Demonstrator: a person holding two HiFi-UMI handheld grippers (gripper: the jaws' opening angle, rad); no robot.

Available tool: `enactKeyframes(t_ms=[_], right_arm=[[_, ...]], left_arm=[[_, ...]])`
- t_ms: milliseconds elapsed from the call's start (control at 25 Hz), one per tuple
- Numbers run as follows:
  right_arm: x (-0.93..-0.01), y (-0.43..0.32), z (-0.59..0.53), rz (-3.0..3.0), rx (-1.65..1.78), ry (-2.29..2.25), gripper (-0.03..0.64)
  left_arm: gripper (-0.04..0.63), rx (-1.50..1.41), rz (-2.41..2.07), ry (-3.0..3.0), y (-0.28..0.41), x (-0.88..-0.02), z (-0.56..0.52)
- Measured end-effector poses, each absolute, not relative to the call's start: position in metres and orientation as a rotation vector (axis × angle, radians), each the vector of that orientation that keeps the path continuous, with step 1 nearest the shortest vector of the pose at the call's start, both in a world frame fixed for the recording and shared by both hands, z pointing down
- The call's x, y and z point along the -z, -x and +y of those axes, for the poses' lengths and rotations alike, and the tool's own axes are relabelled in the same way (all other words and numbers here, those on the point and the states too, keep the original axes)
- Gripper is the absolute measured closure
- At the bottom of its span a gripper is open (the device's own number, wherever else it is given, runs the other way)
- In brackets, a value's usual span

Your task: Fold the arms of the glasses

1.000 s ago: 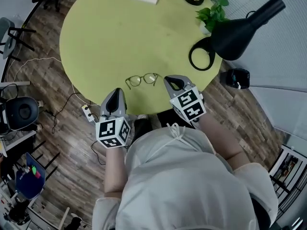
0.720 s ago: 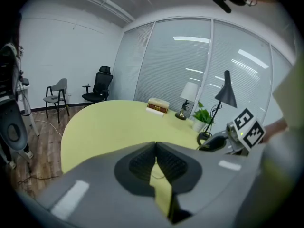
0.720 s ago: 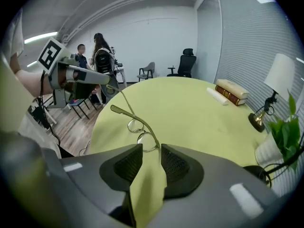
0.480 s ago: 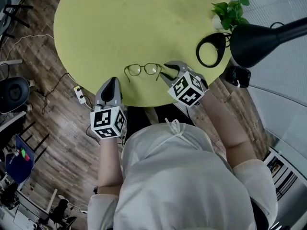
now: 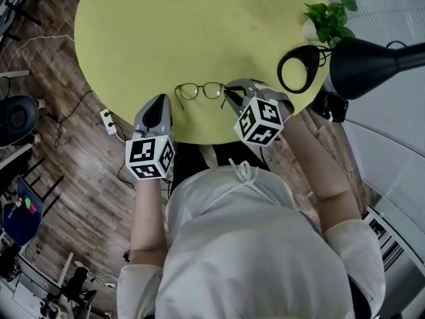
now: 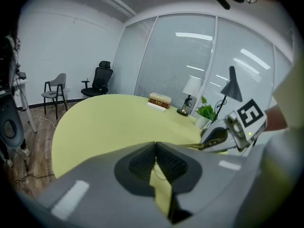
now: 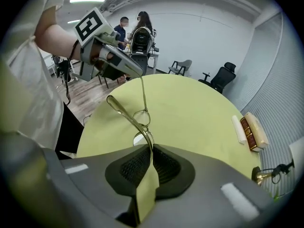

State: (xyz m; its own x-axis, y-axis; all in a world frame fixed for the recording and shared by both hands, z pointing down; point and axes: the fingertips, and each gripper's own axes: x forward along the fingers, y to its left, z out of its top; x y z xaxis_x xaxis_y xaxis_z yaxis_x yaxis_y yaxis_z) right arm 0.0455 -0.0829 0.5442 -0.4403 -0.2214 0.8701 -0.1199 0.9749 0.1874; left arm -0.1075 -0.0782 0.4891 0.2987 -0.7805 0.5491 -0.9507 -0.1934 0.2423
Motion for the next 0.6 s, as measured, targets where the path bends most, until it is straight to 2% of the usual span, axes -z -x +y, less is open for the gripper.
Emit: enactKeyframes(t_ms=[600], right_arm=[[-0.541, -0.045, -0.079, -2.038, 0.113, -0.253, 0.598]], left_arm=[[0.589, -0.364, -1.478, -2.045, 0.094, -0.493, -0.092]])
